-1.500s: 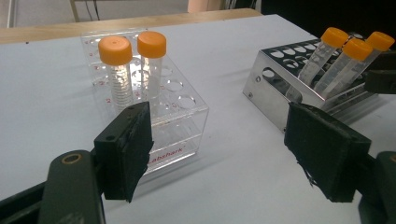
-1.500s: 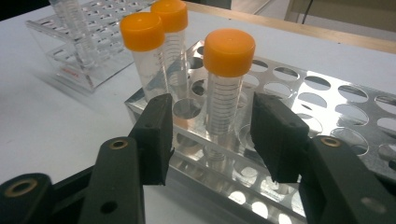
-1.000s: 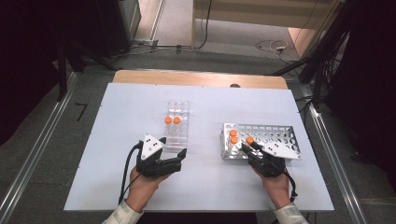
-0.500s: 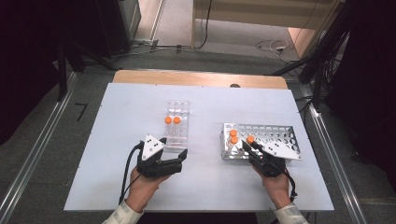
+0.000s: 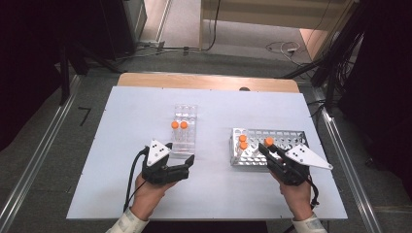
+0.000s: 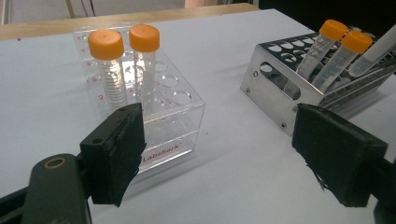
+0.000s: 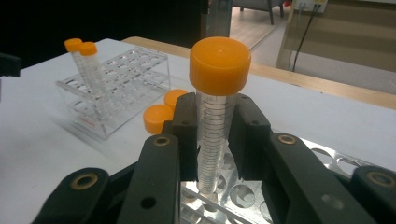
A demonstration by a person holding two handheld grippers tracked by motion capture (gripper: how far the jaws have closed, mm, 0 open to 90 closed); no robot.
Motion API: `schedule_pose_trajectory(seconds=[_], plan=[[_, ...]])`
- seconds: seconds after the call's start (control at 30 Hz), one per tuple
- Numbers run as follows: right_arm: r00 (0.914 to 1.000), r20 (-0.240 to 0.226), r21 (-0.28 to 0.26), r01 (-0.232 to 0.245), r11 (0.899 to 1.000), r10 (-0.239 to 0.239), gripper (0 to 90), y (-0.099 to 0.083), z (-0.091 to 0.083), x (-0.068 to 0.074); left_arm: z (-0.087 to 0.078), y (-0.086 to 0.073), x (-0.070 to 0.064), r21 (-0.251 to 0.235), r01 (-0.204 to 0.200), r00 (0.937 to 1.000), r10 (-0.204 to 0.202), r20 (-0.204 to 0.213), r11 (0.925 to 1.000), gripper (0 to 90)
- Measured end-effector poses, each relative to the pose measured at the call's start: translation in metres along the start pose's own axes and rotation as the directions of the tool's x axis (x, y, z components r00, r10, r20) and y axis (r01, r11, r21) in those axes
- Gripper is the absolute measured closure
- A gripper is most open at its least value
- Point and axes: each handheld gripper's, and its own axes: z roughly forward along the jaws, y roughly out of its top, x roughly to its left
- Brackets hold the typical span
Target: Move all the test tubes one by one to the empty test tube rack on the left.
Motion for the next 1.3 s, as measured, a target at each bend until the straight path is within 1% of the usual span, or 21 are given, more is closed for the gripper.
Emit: schedule_pose_trajectory(seconds=[0.17,0.33,0.53,0.63,0.73,0.77,0.83,0.93,1.1,1.3], plan=[[0.9992,-0.039,0.001,0.012,1.0,-0.012,71.5,0.001,-0.009,0.009,-0.001,0.0,0.0,-0.004,0.002,1.0,-0.002,-0.001,1.0,16.8],[0.9958,-0.085,0.008,0.035,0.999,-0.034,71.5,0.0,-0.015,0.021,-0.001,0.0,0.001,-0.005,0.003,1.0,-0.003,-0.001,1.0,16.8],[0.9889,-0.138,0.016,0.058,0.998,-0.055,71.5,-0.002,-0.013,0.036,-0.002,0.001,0.0,-0.005,0.001,1.0,-0.001,-0.001,1.0,16.8],[0.9843,-0.165,0.03,0.067,0.997,-0.062,71.5,-0.004,-0.009,0.043,-0.002,0.001,0.0,-0.006,0.002,1.0,-0.002,0.002,1.0,16.9],[0.9805,-0.183,0.045,0.081,0.996,-0.072,71.5,-0.008,-0.003,0.051,-0.002,0.001,-0.001,-0.005,0.001,1.0,-0.001,0.007,1.0,16.9],[0.9781,-0.193,0.046,0.089,0.995,-0.079,71.5,-0.009,-0.001,0.053,-0.002,0.001,-0.001,-0.006,0.001,1.0,-0.001,0.009,1.0,16.9],[0.9758,-0.205,0.058,0.091,0.994,-0.078,71.5,-0.011,0.004,0.057,-0.002,0.001,-0.002,-0.003,-0.001,0.9999,0.001,0.011,1.0,16.9],[0.9696,-0.228,0.064,0.107,0.992,-0.09,71.6,-0.014,0.011,0.064,-0.002,0.001,-0.004,-0.006,-0.001,0.9998,0.002,0.019,1.0,16.9],[0.9611,-0.258,0.082,0.125,0.989,-0.1,71.5,-0.017,0.027,0.077,-0.001,0.002,-0.01,-0.007,-0.012,0.9992,0.012,0.039,0.9999,16.9],[0.9541,-0.279,0.098,0.14,0.985,-0.108,71.6,-0.019,0.047,0.089,-0.002,0.003,-0.016,-0.01,-0.018,0.9979,0.019,0.062,0.9998,16.9]])
